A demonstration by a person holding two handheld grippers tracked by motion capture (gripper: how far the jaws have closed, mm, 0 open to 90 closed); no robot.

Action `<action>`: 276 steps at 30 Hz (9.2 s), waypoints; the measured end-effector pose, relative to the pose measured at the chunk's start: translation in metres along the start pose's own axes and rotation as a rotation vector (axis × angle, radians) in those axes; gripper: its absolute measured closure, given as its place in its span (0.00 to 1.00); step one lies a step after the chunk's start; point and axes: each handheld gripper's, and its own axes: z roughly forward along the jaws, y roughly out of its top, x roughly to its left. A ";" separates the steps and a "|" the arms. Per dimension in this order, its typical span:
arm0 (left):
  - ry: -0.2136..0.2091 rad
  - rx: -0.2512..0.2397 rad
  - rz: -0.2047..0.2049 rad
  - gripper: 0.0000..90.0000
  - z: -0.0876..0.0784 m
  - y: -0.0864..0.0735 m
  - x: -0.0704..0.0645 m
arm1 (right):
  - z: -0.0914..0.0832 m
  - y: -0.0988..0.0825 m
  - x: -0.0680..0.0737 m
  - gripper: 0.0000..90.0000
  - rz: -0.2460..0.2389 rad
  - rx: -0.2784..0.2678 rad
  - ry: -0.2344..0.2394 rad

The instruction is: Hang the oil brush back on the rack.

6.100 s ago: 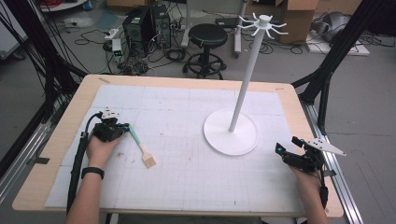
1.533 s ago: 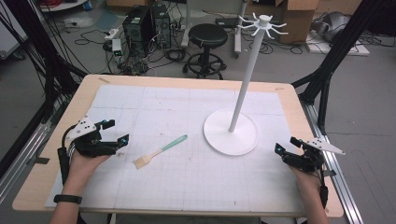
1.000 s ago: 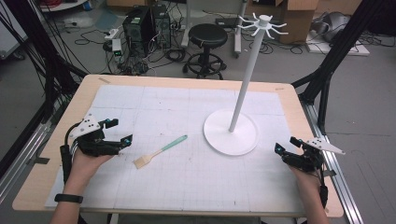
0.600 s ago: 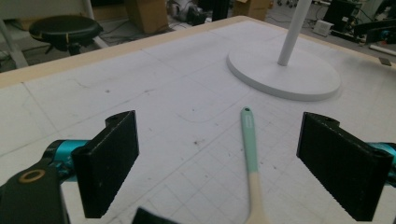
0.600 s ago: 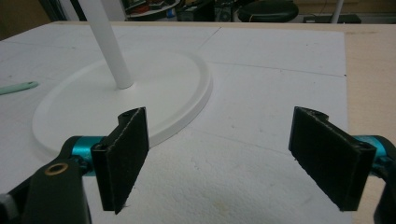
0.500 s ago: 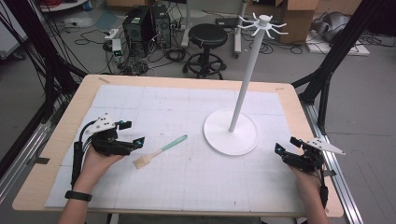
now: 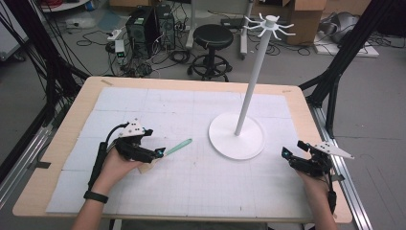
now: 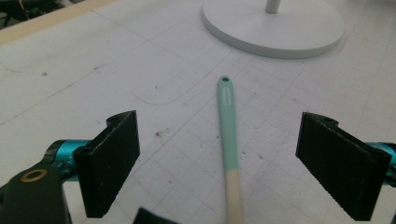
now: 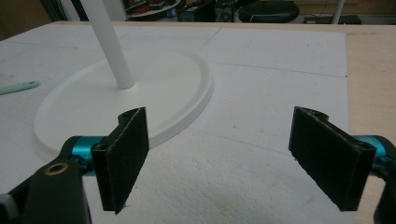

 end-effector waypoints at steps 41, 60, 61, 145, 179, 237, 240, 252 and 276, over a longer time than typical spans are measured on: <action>-0.001 0.315 0.039 0.83 0.035 -0.004 -0.012 | 0.001 0.000 0.000 0.22 -0.007 0.003 0.000; 0.015 0.314 0.061 0.91 0.036 -0.003 -0.017 | 0.000 0.000 0.001 0.22 -0.009 0.002 0.000; 0.019 0.311 0.065 0.91 0.036 -0.004 -0.018 | 0.000 0.000 0.001 0.22 -0.006 -0.002 0.001; -0.057 -0.478 0.234 0.91 -0.030 0.249 -0.085 | -0.003 0.000 -0.001 0.22 0.010 -0.010 0.006; -0.020 -0.428 0.195 0.90 -0.001 0.249 -0.075 | -0.003 0.001 -0.001 0.22 0.021 -0.011 0.006; 0.156 -0.242 -0.079 0.21 -0.069 -0.047 0.026 | -0.002 -0.003 0.002 0.22 0.000 0.010 0.000; 0.173 -0.244 -0.090 0.21 -0.072 -0.055 0.030 | -0.002 -0.003 0.002 0.22 -0.001 0.010 0.001; 0.170 -0.219 -0.101 0.20 -0.070 -0.069 0.031 | -0.003 -0.005 0.001 0.20 0.001 0.017 -0.007; 0.196 -0.217 -0.090 0.21 -0.066 -0.072 0.019 | -0.002 -0.006 0.001 0.20 0.002 0.023 -0.011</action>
